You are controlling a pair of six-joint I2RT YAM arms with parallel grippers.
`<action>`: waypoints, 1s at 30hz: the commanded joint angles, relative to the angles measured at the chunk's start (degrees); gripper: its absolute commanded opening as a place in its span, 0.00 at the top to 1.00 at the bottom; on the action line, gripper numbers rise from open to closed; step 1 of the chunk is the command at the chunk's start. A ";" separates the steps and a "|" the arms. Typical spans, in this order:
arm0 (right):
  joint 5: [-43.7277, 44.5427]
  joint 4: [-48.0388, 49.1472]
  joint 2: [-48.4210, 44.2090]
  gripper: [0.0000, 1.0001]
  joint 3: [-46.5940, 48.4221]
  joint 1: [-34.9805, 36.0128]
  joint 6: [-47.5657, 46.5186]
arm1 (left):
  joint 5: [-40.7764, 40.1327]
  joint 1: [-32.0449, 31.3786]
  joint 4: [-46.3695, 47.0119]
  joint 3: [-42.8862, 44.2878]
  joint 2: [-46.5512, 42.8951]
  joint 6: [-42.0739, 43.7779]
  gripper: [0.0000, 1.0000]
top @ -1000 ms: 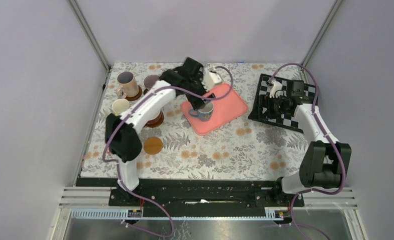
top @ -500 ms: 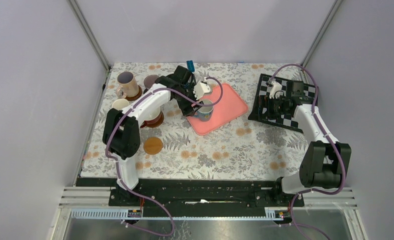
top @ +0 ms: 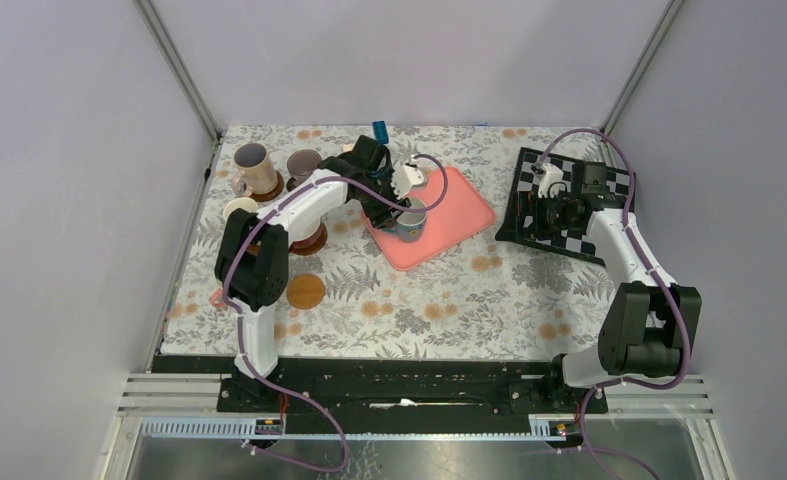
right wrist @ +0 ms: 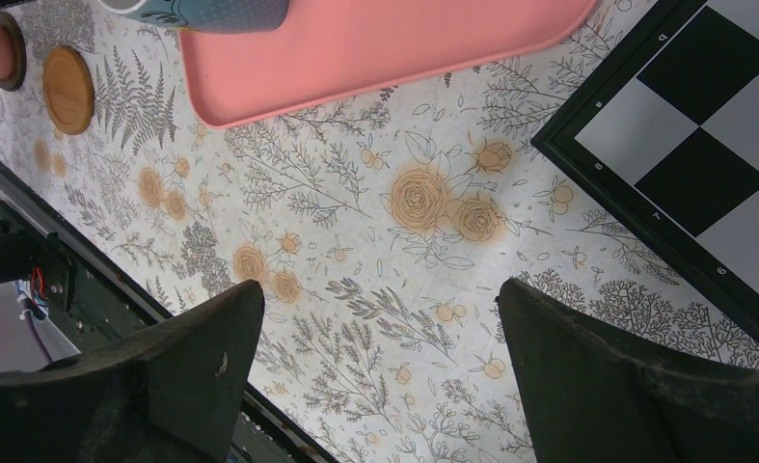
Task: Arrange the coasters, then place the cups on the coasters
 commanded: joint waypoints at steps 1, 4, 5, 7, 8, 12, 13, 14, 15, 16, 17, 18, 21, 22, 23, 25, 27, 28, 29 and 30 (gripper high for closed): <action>-0.63 0.45 -1.62 0.02 -0.07 0.25 -1.01 | 2.53 -0.23 3.67 -1.32 -0.09 -1.18 0.49; -0.72 0.39 -1.55 0.02 -0.08 0.24 -1.04 | 3.12 -0.54 4.27 -2.12 -0.05 -1.50 0.50; -0.64 0.38 -1.52 0.02 -0.09 0.25 -0.98 | 3.15 -0.76 4.30 -2.31 0.16 -1.53 0.50; -0.63 0.34 -1.59 0.02 -0.08 0.21 -1.00 | 3.13 -1.01 4.29 -2.42 0.52 -1.53 0.49; -0.63 0.43 -1.59 0.02 -0.08 0.25 -0.99 | 3.13 -1.10 4.29 -2.41 0.64 -1.52 0.49; -0.63 0.55 -1.54 0.02 -0.15 0.23 -0.90 | 3.33 -1.17 5.68 -2.84 0.99 -2.50 0.49; -0.63 0.55 -1.55 0.02 -0.17 0.25 -0.88 | 3.41 -1.19 6.14 -3.02 0.99 -2.73 0.50; -0.56 0.54 -1.52 0.02 -0.11 0.23 -0.92 | 3.41 -1.31 6.47 -3.29 0.99 -3.00 0.52; -0.53 0.51 -1.57 0.02 -0.16 0.25 -0.89 | 3.55 -1.36 6.56 -3.35 1.09 -3.24 0.55; -0.46 0.55 -1.50 0.02 -0.17 0.25 -0.96 | 3.82 -1.44 6.57 -3.36 1.01 -3.47 0.58; -0.46 0.56 -1.56 0.02 -0.17 0.25 -1.02 | 3.90 -1.46 6.57 -3.41 0.95 -3.76 0.62; -0.46 0.52 -1.60 0.02 -0.28 0.23 -0.99 | 3.99 -1.50 6.58 -3.50 0.63 -3.97 0.66; -0.59 0.67 -1.63 0.02 -0.34 0.21 -0.97 | 3.94 -1.53 6.57 -4.53 -0.83 -4.93 0.74; -0.63 0.68 -1.58 0.02 -0.30 0.24 -0.97 | 3.97 -1.54 6.73 -5.01 -1.46 -5.42 0.77; -0.70 0.64 -1.53 0.02 -0.29 0.25 -0.92 | 4.01 -1.50 6.79 -5.46 -2.00 -6.13 0.80; -0.87 0.63 -1.54 0.02 -0.26 0.25 -0.93 | 4.05 -1.55 7.07 -6.44 -3.10 -7.53 0.87; -0.90 0.62 -1.59 0.02 -0.25 0.21 -0.91 | 4.33 -1.46 7.53 -7.34 -4.40 -8.98 0.95; -0.94 0.62 -1.63 0.02 -0.26 0.25 -0.94 | 4.38 -1.48 7.85 -7.80 -5.29 -9.85 0.99; -0.98 0.64 -1.68 0.02 -0.32 0.21 -0.84 | 4.40 -1.47 8.18 -8.18 -5.99 -10.79 1.00; -1.03 0.65 -1.72 0.02 -0.30 0.21 -0.80 | 4.49 -1.46 8.31 -8.44 -6.74 -11.59 1.00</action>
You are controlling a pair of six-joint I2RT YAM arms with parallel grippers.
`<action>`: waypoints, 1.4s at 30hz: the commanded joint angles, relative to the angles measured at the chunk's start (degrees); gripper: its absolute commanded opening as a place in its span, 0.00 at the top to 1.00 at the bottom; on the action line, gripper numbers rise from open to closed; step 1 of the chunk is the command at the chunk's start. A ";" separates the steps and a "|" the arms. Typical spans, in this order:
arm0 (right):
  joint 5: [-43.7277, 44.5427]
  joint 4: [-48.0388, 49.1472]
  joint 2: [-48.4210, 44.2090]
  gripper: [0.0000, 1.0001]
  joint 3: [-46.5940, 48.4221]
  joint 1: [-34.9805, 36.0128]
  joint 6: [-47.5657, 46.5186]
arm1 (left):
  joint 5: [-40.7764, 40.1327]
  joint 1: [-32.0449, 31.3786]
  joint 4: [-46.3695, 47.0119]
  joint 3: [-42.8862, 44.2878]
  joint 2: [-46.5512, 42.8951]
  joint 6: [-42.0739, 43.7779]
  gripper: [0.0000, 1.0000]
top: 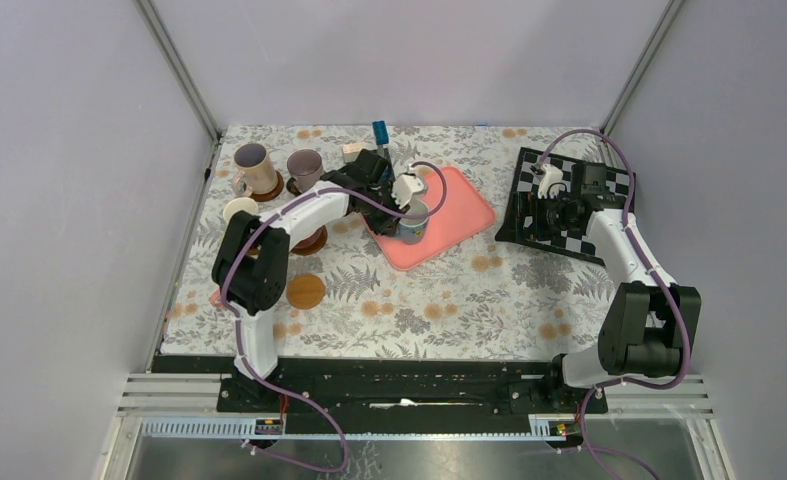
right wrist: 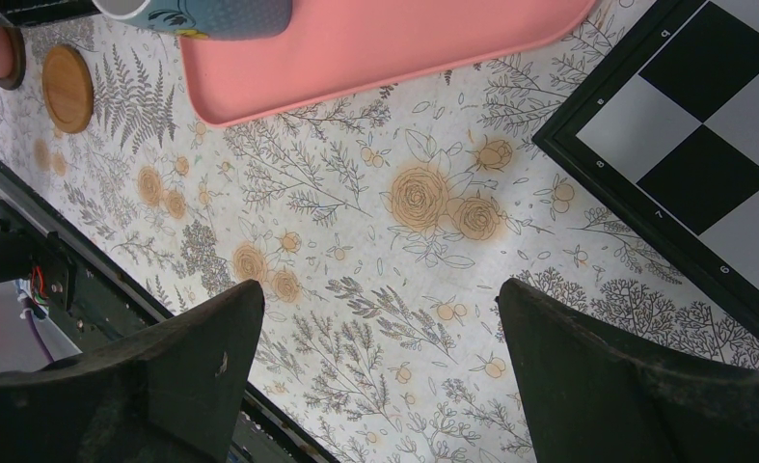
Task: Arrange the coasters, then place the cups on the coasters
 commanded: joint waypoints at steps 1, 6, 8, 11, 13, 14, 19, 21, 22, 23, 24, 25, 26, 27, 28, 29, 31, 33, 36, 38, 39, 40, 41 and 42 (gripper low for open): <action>-0.99 0.60 -1.70 0.02 -0.05 0.23 -0.79 | 2.31 -0.19 1.75 -1.57 -6.29 -4.81 1.00; -0.87 0.62 -1.63 0.02 -0.03 0.21 -0.79 | 2.13 -0.04 4.57 -4.44 -11.55 -8.48 1.00; -0.96 0.63 -1.63 0.02 0.04 0.20 -0.84 | 2.06 -0.02 5.79 -6.09 -13.89 -9.54 1.00; -0.96 0.65 -1.56 0.02 0.13 0.24 -0.77 | 2.51 0.27 6.12 -8.34 -16.96 -10.54 1.00; -0.96 0.59 -1.54 0.02 0.14 0.20 -0.79 | 3.01 1.05 6.12 -9.61 -19.22 -11.36 1.00; -0.92 0.62 -1.47 0.02 0.16 0.24 -0.85 | 3.20 1.57 5.90 -10.20 -20.24 -11.55 1.00; -1.00 0.58 -1.59 0.02 0.31 0.25 -0.73 | 3.39 4.02 3.54 -14.61 -27.02 -10.96 1.00; -1.18 0.64 -1.61 0.02 0.31 0.25 -0.68 | 3.69 5.25 1.50 -16.37 -29.64 -9.00 1.00; -1.26 0.60 -1.51 0.02 0.31 0.25 -0.60 | 3.42 5.85 0.75 -17.41 -31.07 -7.96 1.00; -1.31 0.58 -1.59 0.02 0.39 0.21 -0.64 | 3.32 6.51 0.13 -18.55 -32.73 -7.02 1.00; -1.31 0.49 -1.63 0.02 0.40 0.25 -0.61 | 3.51 7.35 -0.23 -19.79 -34.37 -6.59 1.00; -1.31 0.50 -1.78 0.02 0.40 0.25 -0.64 | 3.98 8.27 -0.61 -21.23 -36.14 -6.25 1.00; -1.24 0.48 -1.88 0.02 0.36 0.25 -0.61 | 4.38 9.01 -1.13 -22.58 -37.81 -5.87 1.00; -1.27 0.46 -1.97 0.02 0.32 0.22 -0.59 | 4.41 9.54 -1.78 -23.77 -39.40 -5.54 1.00; -1.35 0.53 -1.99 0.02 0.38 0.25 -0.53 | 4.21 10.02 -2.41 -25.01 -41.02 -5.06 1.00; -1.36 0.54 -1.92 0.02 0.40 0.23 -0.44 | 3.91 10.47 -3.03 -26.05 -42.38 -4.58 1.00; -1.64 0.38 -1.80 0.02 0.63 0.23 -0.33 | 3.33 11.67 -5.10 -27.96 -44.96 -3.61 1.00; -1.77 0.36 -1.72 0.02 0.75 0.25 -0.33 | 2.72 12.97 -6.90 -29.80 -46.86 -2.45 1.00; -1.89 0.35 -1.80 0.02 0.76 0.25 -0.48 | 1.70 15.62 -9.37 -31.68 -49.02 -0.09 1.00; -1.92 0.35 -1.72 0.02 0.76 0.21 -0.66 | 1.63 17.87 -10.53 -32.74 -49.97 1.45 1.00; -1.93 0.32 -1.65 0.02 0.75 0.25 -0.65 | 1.69 18.85 -11.26 -33.11 -50.37 2.29 1.00; -2.01 0.28 -1.64 0.02 0.86 0.25 -0.74 | 1.49 19.88 -11.65 -33.59 -50.58 3.16 1.00; -2.02 0.28 -1.61 0.02 0.78 0.25 -0.77 | 1.50 20.84 -12.12 -33.98 -50.77 3.96 1.00; -2.03 0.22 -1.63 0.02 0.76 0.21 -0.83 | 1.63 21.93 -12.53 -34.35 -51.04 4.72 1.00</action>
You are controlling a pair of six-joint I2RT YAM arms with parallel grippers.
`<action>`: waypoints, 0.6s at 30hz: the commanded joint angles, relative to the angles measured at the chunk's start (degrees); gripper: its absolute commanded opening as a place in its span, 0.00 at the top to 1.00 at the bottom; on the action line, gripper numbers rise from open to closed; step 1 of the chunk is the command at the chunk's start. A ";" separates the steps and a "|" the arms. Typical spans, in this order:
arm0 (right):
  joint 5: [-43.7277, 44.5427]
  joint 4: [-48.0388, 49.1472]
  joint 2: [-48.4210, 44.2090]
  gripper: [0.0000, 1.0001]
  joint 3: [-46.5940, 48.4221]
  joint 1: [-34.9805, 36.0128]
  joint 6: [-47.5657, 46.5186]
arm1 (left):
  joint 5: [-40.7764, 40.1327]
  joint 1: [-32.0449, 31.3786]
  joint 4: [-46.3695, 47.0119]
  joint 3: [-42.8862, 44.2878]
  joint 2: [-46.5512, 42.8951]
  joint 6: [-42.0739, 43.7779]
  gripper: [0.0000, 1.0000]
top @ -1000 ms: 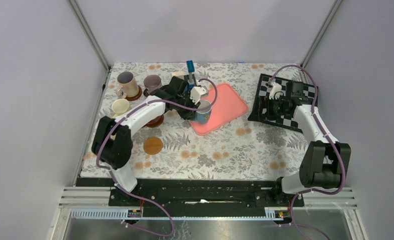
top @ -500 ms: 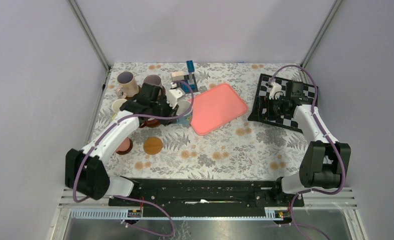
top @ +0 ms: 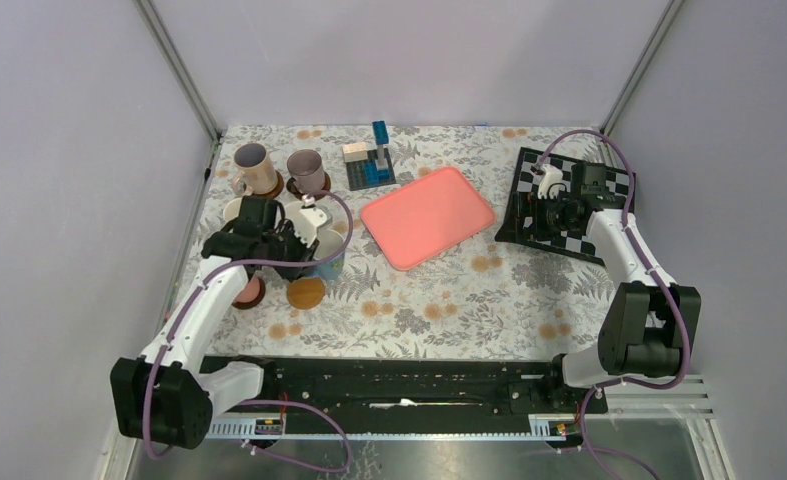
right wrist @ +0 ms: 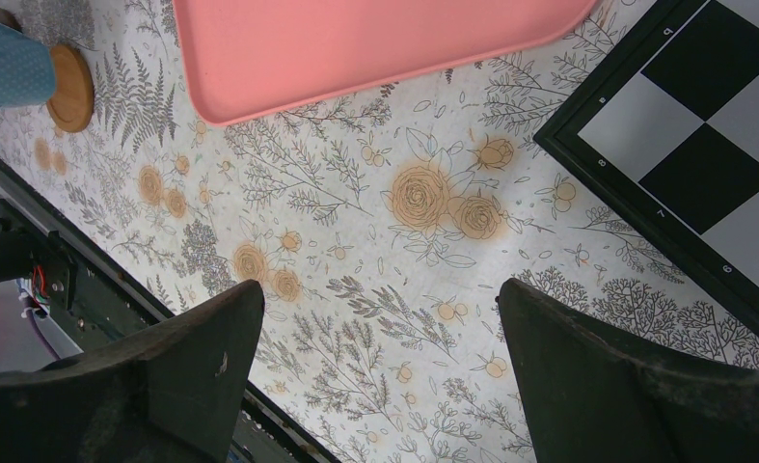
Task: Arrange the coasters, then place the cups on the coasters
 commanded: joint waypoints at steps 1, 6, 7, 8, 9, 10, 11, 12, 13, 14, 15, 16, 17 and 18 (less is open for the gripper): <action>-1.91 0.27 -1.64 0.02 0.88 0.20 -0.86 | 1.00 4.25 -0.17 -0.96 -3.03 5.48 1.00; -1.91 0.22 -1.61 0.02 0.84 0.25 -1.13 | 3.01 8.98 -2.00 -2.25 -4.53 9.09 1.00; -1.91 0.22 -1.61 0.02 0.80 0.25 -1.12 | 3.18 9.62 -2.31 -2.52 -4.83 9.64 1.00; -1.91 0.27 -1.56 0.02 0.84 0.25 -1.16 | 3.17 10.17 -2.64 -2.93 -5.03 10.22 1.00; -1.92 0.19 -1.55 0.02 0.88 0.25 -1.13 | 3.21 10.72 -3.06 -3.29 -5.36 10.90 1.00; -1.98 0.15 -1.53 0.02 0.95 0.21 -1.12 | 3.39 11.16 -3.52 -3.58 -5.63 11.33 1.00; -2.06 0.11 -1.55 0.02 0.97 0.25 -1.12 | 3.54 11.22 -4.07 -3.84 -5.97 11.92 1.00; -2.15 0.10 -1.47 0.02 0.97 0.25 -1.12 | 3.74 12.19 -4.52 -4.11 -6.12 12.37 1.00; -2.17 0.15 -1.42 0.02 0.97 0.25 -1.11 | 3.72 12.72 -4.84 -4.23 -6.30 12.64 1.00; -2.17 0.14 -1.38 0.02 0.97 0.25 -1.10 | 3.65 12.87 -5.07 -4.40 -6.38 12.87 1.00; -2.22 0.17 -1.25 0.02 1.02 0.25 -1.08 | 3.55 12.99 -5.12 -4.57 -6.37 13.08 1.00; -2.25 0.11 -1.18 0.02 1.05 0.25 -1.04 | 3.55 13.11 -5.07 -4.77 -6.27 13.32 1.00; -2.26 0.10 -1.12 0.02 1.14 0.23 -1.03 | 3.64 13.22 -4.99 -4.95 -6.14 13.30 1.00; -2.27 0.10 -1.19 0.02 1.15 0.25 -1.08 | 3.80 13.26 -5.00 -5.17 -5.89 13.30 1.00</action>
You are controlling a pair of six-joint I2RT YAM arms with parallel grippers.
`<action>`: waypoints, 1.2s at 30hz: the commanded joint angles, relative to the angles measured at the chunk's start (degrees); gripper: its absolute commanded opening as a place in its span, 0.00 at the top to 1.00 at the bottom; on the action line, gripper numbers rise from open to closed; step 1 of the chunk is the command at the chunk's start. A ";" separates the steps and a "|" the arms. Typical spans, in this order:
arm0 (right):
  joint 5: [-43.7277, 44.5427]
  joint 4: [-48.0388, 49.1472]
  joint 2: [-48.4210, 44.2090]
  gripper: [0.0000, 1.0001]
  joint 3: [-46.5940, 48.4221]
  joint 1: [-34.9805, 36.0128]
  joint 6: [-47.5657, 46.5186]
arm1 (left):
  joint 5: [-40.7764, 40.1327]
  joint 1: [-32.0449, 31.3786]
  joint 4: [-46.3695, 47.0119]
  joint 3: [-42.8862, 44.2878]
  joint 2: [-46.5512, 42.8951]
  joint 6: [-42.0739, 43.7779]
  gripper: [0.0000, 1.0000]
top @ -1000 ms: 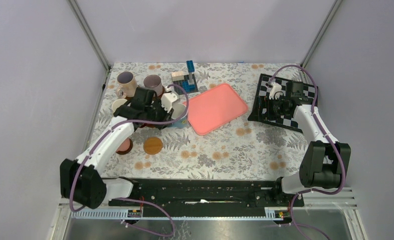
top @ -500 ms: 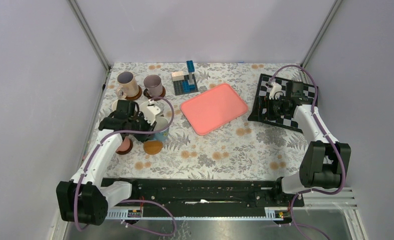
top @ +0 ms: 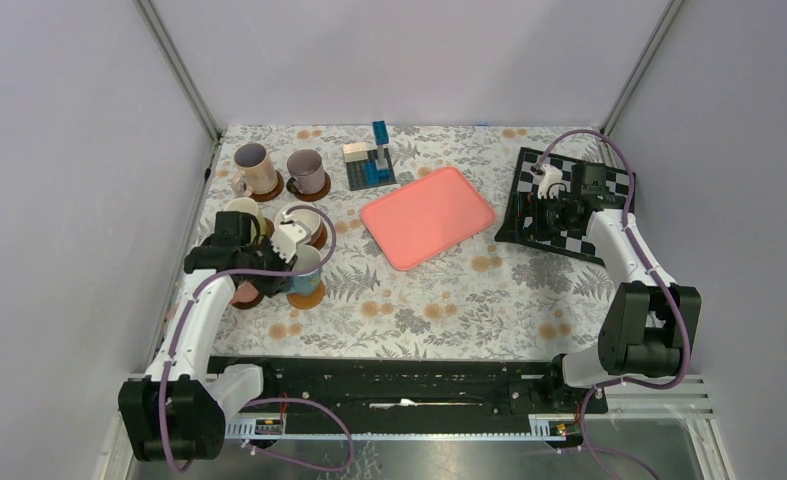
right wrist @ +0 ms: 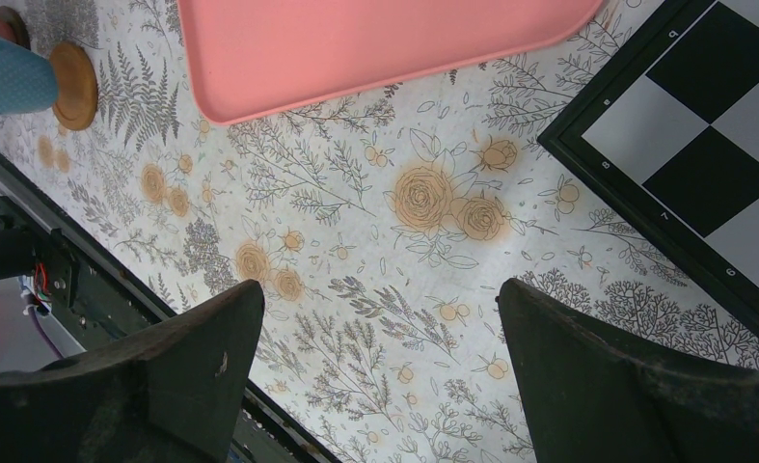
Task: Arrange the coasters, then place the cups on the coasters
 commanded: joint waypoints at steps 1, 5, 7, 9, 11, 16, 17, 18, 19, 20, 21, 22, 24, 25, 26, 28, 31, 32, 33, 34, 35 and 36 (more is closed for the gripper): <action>-1.82 0.05 -1.14 0.02 1.19 0.25 -0.86 | 3.51 0.64 2.08 -0.27 -0.91 2.37 1.00; -1.73 0.08 -1.15 0.02 0.99 0.25 -1.03 | 3.98 0.68 3.00 -1.20 -0.09 2.00 1.00; -1.73 0.07 -1.10 0.02 1.13 0.20 -0.99 | 4.03 0.67 3.53 -1.38 0.05 1.84 1.00; -1.82 0.09 -0.97 0.02 1.17 0.25 -0.99 | 4.06 0.66 3.84 -1.58 0.15 1.80 1.00; -1.82 0.10 -0.93 0.02 1.23 0.23 -0.99 | 3.77 0.68 4.37 -2.03 0.11 1.83 1.00; -1.82 -0.01 -0.78 0.02 1.26 0.21 -1.00 | 2.69 0.70 6.11 -3.44 0.40 1.45 1.00; -1.75 0.03 -0.84 0.02 1.24 0.25 -1.06 | 2.63 0.69 6.38 -3.66 0.48 1.37 1.00; -1.67 0.01 -0.79 0.02 1.30 0.25 -1.02 | 2.60 0.72 6.60 -3.75 0.63 1.31 1.00; -1.65 0.02 -0.77 0.02 1.24 0.25 -1.06 | 2.61 0.67 6.71 -3.78 0.66 1.34 1.00; -1.62 0.07 -0.78 0.02 1.24 0.25 -1.01 | 2.57 0.71 6.74 -3.83 0.74 1.30 1.00; -1.64 0.10 -0.76 0.02 1.31 0.25 -1.06 | 2.28 0.82 6.81 -3.87 0.84 1.32 1.00; -1.65 -0.02 -0.71 0.02 1.32 0.26 -1.05 | 1.95 0.71 6.94 -3.99 0.85 1.30 1.00; -1.65 0.08 -0.70 0.02 1.32 0.25 -0.95 | 1.34 0.70 7.01 -4.34 0.94 1.45 1.00; -1.69 0.06 -0.67 0.02 1.32 0.25 -0.92 | 1.11 0.76 7.01 -4.50 0.87 1.55 0.99; -1.73 0.01 -0.65 0.02 1.37 0.25 -0.91 | 0.95 0.77 7.01 -4.63 0.79 1.56 0.97; -1.94 -0.05 -0.53 0.02 1.50 0.22 -0.85 | 0.76 0.80 7.01 -4.90 0.60 1.58 0.95; -2.04 -0.05 -0.55 0.02 1.50 0.25 -0.82 | 0.57 0.80 6.63 -4.88 0.49 1.57 0.89; -1.94 0.01 -0.58 0.02 1.50 0.25 -0.89 | 0.44 0.77 6.40 -4.72 0.56 1.57 0.86; -1.91 -0.04 -0.66 0.02 1.50 0.25 -0.90 | 0.27 0.78 6.09 -4.60 0.65 1.61 0.85; -1.92 -0.06 -0.65 0.02 1.51 0.25 -0.92 | 0.17 0.80 5.91 -4.40 0.63 1.64 0.83; -1.91 0.00 -0.62 0.02 1.50 0.25 -0.95 | -0.08 0.76 5.71 -4.40 0.55 1.65 0.82; -1.91 0.01 -0.62 0.02 1.52 0.21 -0.95 | -0.34 0.77 5.65 -4.40 0.40 1.77 0.81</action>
